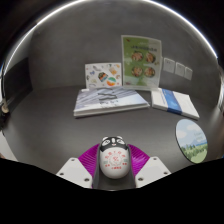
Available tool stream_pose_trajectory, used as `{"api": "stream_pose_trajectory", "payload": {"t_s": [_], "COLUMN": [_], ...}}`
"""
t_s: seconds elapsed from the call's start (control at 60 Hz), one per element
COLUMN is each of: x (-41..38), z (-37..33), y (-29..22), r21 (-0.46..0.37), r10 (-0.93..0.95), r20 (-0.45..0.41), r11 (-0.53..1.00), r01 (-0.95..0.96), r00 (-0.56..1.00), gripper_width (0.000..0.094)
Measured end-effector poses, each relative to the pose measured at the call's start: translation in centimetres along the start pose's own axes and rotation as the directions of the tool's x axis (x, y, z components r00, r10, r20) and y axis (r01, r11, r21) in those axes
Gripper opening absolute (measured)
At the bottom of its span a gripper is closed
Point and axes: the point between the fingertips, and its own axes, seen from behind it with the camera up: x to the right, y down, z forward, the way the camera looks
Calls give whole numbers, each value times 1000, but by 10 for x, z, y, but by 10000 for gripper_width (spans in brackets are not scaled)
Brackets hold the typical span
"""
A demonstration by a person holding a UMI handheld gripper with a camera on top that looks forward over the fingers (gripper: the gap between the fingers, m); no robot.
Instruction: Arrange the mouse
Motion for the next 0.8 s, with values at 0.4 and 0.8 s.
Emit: {"api": "stream_pose_trajectory", "payload": {"t_s": [0.4, 0.8], "x": [215, 322], "z": [-109, 22], "y": [-119, -2], "r21": [278, 59], "r10": [-61, 64], "r20": [-236, -93], "r11": [952, 997], "r01": [127, -59], "r00": [970, 994], "gripper_width": [422, 425]}}
